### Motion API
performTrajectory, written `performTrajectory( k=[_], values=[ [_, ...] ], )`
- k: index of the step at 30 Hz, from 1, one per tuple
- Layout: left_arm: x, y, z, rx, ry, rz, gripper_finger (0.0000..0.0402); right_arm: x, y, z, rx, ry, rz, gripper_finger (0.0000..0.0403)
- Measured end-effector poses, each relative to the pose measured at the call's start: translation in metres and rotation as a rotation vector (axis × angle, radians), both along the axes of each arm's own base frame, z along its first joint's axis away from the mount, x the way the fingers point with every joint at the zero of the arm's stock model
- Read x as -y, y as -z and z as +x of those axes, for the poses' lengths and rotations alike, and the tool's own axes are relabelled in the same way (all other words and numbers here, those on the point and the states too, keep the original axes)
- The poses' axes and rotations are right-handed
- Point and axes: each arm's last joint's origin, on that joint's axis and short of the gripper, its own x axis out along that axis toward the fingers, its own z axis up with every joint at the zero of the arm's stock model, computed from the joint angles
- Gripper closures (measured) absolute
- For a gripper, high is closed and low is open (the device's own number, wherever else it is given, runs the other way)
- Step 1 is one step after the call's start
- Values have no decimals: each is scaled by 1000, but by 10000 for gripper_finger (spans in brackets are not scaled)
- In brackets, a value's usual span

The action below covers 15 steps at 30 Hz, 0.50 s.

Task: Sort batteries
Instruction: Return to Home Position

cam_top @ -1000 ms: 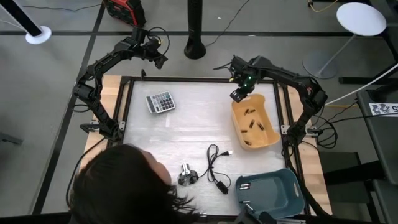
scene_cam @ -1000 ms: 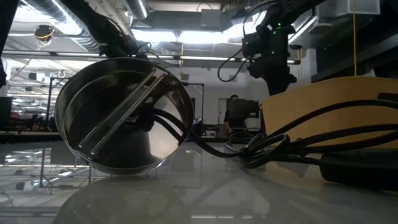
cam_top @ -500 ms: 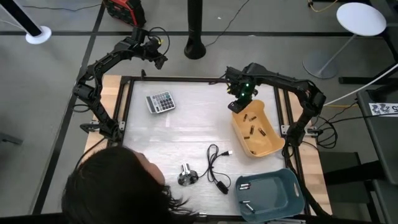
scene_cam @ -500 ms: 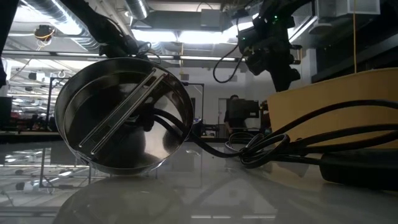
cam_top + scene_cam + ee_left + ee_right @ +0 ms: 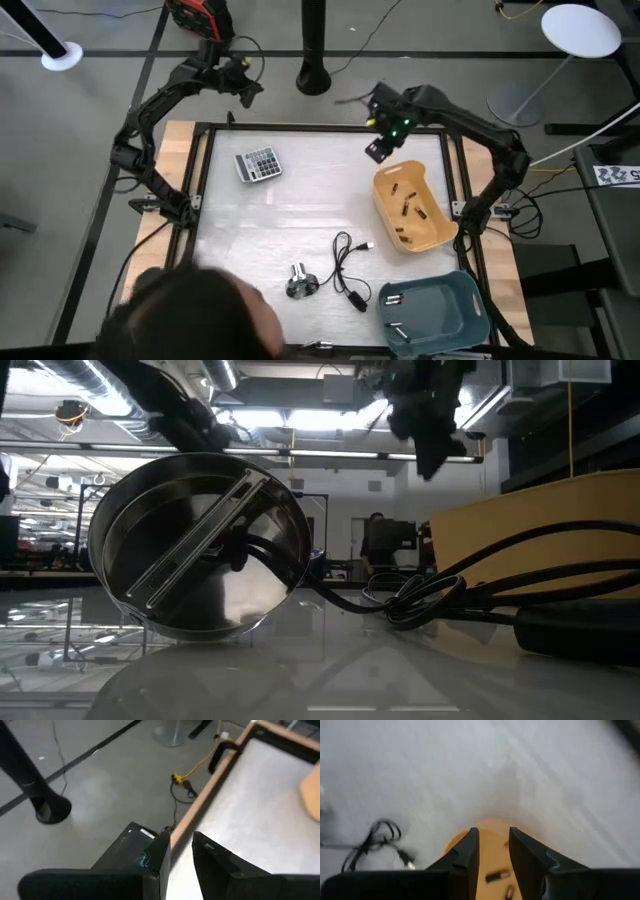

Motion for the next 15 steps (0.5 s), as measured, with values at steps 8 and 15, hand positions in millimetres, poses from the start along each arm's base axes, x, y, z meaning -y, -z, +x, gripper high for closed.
performTrajectory(
  k=[8, 15],
  values=[
    [47, -37, -29, 33, 110, -30, 329, -3, -73, -44, 210, 55, -218, 299],
    [91, -58, -34, 170, 218, -172, 329, -36, -119, -98, 351, -50, -444, 299]
  ],
)
